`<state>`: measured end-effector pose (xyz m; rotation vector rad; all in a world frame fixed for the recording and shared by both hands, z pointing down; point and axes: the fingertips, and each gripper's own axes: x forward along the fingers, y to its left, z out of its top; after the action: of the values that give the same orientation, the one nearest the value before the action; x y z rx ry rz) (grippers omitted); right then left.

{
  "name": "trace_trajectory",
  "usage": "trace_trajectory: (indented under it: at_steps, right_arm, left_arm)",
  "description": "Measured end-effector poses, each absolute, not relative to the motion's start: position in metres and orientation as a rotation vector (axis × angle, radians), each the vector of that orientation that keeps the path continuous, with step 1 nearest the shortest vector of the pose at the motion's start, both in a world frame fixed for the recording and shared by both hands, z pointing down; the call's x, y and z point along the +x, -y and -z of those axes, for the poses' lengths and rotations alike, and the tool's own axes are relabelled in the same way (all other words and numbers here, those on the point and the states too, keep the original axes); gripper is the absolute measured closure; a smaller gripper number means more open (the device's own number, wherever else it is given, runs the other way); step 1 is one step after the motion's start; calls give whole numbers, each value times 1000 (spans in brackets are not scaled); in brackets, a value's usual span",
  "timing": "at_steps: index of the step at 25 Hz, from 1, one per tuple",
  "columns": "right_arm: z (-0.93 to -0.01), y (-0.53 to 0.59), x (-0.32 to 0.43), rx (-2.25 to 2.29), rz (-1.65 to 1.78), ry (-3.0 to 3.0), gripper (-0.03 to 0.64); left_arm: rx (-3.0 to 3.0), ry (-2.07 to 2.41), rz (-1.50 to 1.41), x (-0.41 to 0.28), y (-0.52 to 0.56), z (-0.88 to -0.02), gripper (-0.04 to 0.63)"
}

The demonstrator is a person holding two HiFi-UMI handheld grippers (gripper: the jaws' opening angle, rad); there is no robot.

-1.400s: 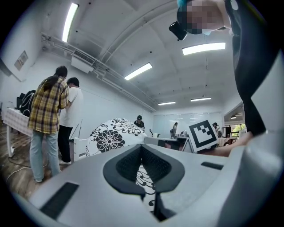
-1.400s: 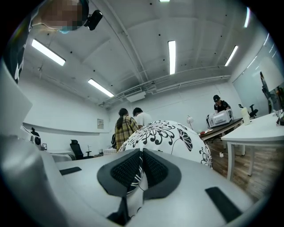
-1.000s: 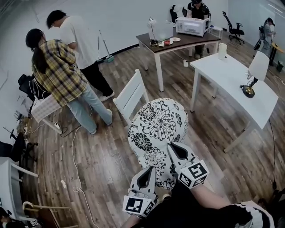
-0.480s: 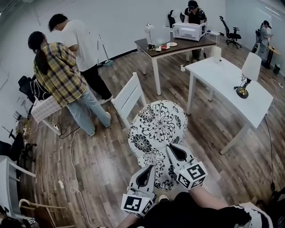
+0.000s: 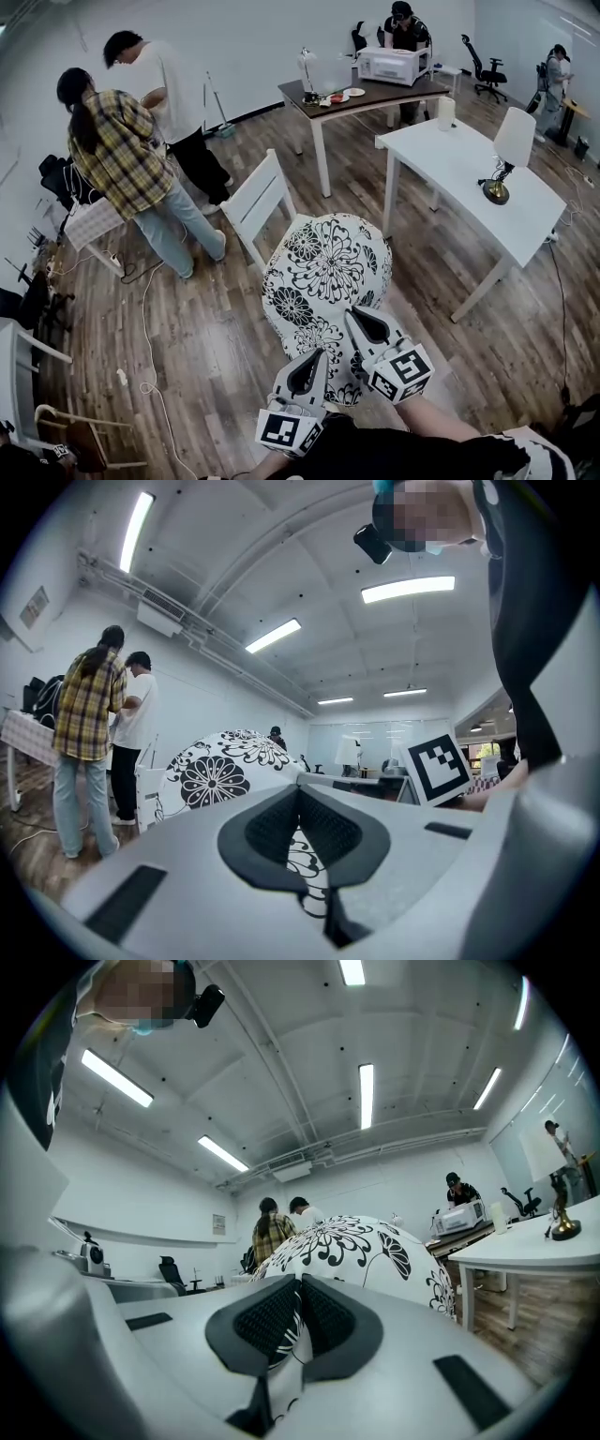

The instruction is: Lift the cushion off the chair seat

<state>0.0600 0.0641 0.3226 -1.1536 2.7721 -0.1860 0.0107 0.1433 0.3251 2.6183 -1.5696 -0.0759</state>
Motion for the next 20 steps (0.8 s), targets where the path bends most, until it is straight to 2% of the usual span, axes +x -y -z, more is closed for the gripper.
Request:
trace_trajectory:
  at_steps: [20]
  right_arm:
    - [-331,-182,121,-1048,192,-2817,583]
  left_arm:
    - [2534,1657,95,75,-261,-345,594]
